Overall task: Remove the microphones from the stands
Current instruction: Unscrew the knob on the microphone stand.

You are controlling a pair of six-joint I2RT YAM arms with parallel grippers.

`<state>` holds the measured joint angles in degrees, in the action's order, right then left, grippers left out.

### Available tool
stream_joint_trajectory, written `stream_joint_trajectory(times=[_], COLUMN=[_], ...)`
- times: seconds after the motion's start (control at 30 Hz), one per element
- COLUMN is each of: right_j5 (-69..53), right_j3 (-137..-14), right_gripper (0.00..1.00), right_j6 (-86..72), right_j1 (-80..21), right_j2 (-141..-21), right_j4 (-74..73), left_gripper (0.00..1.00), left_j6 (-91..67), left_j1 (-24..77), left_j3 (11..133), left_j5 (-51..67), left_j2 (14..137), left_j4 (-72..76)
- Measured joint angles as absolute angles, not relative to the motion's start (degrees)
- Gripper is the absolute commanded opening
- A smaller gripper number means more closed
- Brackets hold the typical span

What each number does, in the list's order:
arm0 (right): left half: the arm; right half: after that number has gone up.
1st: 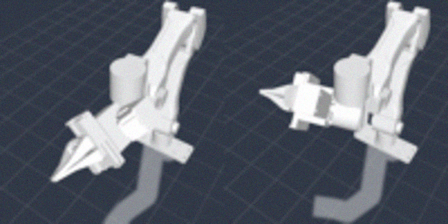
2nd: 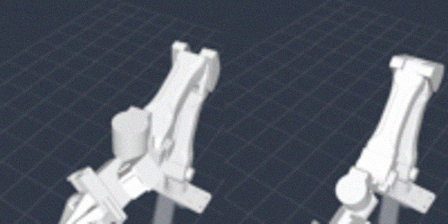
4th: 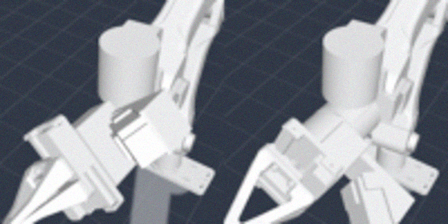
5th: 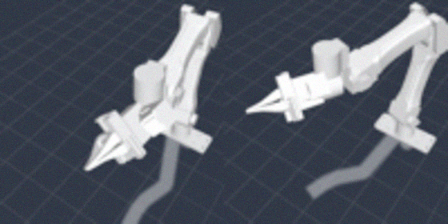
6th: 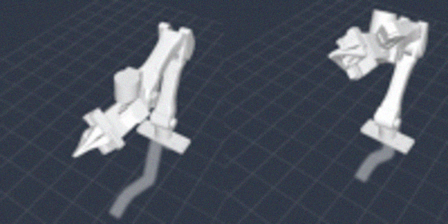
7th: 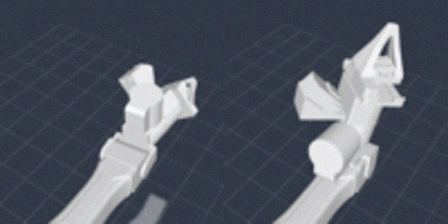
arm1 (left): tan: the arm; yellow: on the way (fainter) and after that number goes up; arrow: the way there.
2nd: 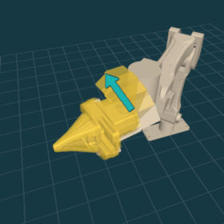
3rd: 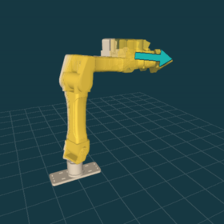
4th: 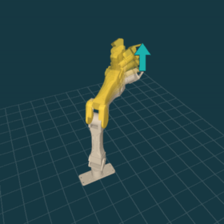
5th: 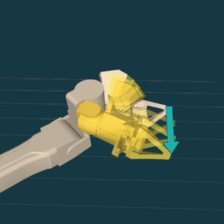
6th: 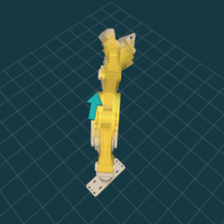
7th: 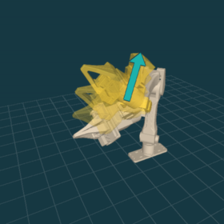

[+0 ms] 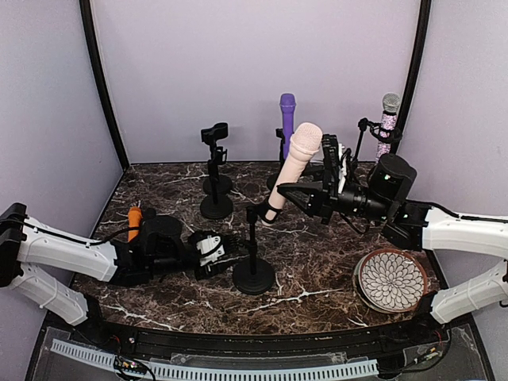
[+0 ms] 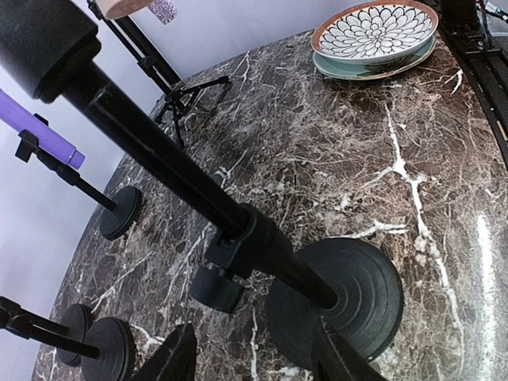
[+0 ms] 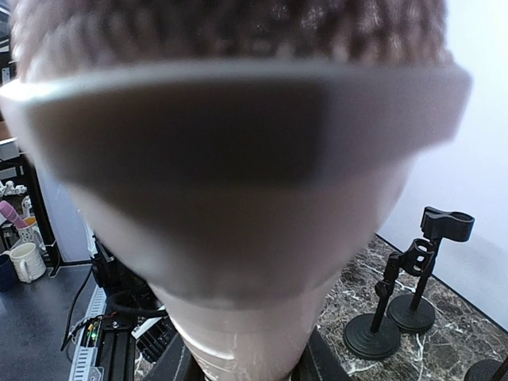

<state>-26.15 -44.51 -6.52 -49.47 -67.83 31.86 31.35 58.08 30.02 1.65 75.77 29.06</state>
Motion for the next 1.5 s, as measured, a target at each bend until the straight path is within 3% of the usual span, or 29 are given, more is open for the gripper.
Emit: stream_joint_trajectory(times=[0.37,0.63,1.03,1.23,1.5], right_j5=[-26.65,-26.81,-26.85,-26.85,-26.74], right_j3=[-44.51,-44.51,-44.51,-44.47,-43.79], right_gripper=[0.13,0.12,0.12,0.12,0.12], right_j6=[-6.79,-7.42,-7.86,-7.99,-8.29], right_j1=[-49.10,-48.95,-48.95,-48.95,-48.95], right_j2=[-67.83,-68.23,-68.42,-68.42,-68.10], right_j4=[31.90,32.49,32.88,32.91,33.61], left_gripper=[0.47,0.35,0.35,0.42,0.32], left_j6=[32.58,33.01,32.80,32.71,32.77], left_j1=[58.08,58.08,58.06,58.08,57.95], left_j3=[31.88,32.71,33.61,33.74,34.54], left_j5=[1.37,1.63,1.87,2.09,2.09], left_j2=[78.24,78.72,80.73,81.19,81.73], left_j4=[32.93,33.17,33.19,33.17,32.80])
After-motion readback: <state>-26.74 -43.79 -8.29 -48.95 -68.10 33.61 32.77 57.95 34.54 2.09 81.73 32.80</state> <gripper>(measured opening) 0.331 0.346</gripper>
